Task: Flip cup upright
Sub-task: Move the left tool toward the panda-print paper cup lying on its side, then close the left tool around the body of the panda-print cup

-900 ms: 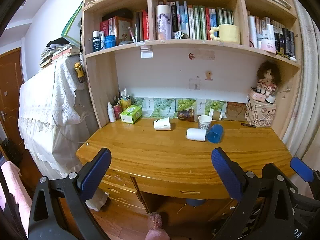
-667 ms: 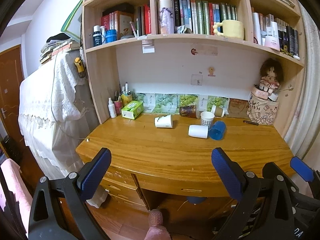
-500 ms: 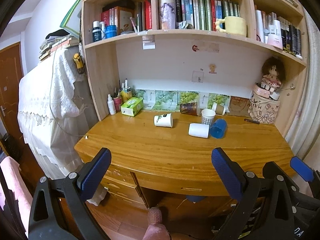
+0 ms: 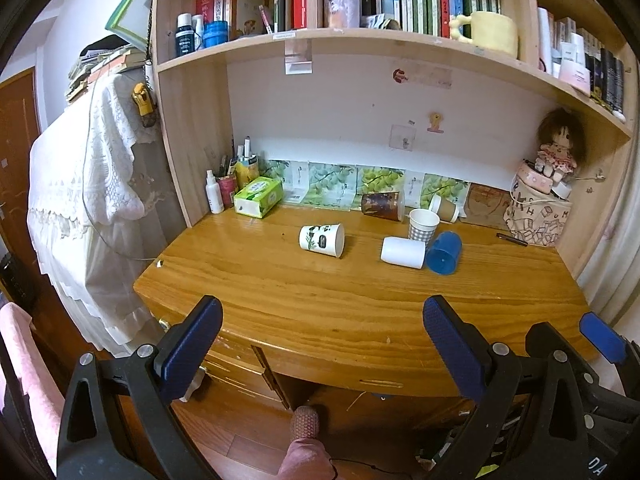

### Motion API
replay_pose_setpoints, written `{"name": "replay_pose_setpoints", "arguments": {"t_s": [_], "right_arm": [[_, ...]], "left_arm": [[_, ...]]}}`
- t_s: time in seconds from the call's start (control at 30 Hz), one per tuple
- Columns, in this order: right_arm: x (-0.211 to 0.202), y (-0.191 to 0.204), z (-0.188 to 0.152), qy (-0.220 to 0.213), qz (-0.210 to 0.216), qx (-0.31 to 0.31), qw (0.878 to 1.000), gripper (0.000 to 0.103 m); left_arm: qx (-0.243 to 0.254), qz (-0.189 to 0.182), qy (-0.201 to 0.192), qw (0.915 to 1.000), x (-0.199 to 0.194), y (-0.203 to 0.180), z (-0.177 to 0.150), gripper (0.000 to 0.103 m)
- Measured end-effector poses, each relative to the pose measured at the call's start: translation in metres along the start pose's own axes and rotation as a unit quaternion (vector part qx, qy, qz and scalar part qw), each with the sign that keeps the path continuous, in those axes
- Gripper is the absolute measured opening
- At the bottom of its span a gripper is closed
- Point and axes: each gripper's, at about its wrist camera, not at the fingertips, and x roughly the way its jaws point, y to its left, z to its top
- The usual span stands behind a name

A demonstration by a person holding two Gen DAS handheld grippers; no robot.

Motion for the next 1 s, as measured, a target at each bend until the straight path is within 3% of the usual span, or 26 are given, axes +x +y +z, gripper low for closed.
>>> {"name": "replay_pose_setpoints", "arguments": {"t_s": [0.4, 0.73, 1.0], "right_arm": [[0.059, -0.002, 0.027, 0.021, -0.011, 0.005, 1.000, 0.092], [0.117, -0.005, 0.053, 0.056, -0.014, 0.032, 0.998, 0.092], [0.173, 0.000, 0.078, 0.092, -0.025, 0.057, 0.994, 0.092]], "left_arm": [[0.003, -0.016, 0.033, 0.9993, 0.067, 0.000, 0.036, 0.101], [0.027, -0.025, 0.086, 0.9956, 0.131, -0.001, 0.066, 0.101], [0.050, -0.037, 0.144, 0.9876, 0.197, 0.005, 0.095, 0.101]]}}
